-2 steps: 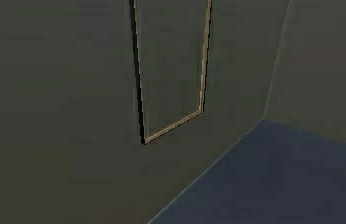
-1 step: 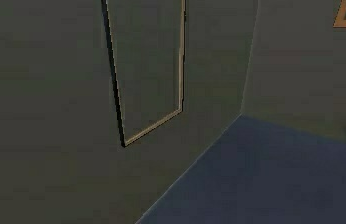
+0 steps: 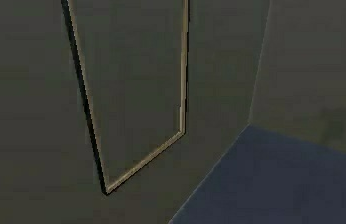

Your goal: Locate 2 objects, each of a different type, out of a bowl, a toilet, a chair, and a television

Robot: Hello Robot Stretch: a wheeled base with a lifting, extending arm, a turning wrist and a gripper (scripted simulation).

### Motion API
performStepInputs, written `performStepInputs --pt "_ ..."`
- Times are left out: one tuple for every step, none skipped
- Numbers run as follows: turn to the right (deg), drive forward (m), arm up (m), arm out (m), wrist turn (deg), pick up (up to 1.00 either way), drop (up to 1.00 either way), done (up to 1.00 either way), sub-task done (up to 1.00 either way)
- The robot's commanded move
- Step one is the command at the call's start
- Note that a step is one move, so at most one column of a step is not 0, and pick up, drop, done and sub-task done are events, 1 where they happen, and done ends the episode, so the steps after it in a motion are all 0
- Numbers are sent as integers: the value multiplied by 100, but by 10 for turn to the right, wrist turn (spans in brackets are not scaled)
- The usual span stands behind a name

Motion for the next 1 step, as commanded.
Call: performStepInputs --pt "450 0 0 0 0 0 0 0 0"
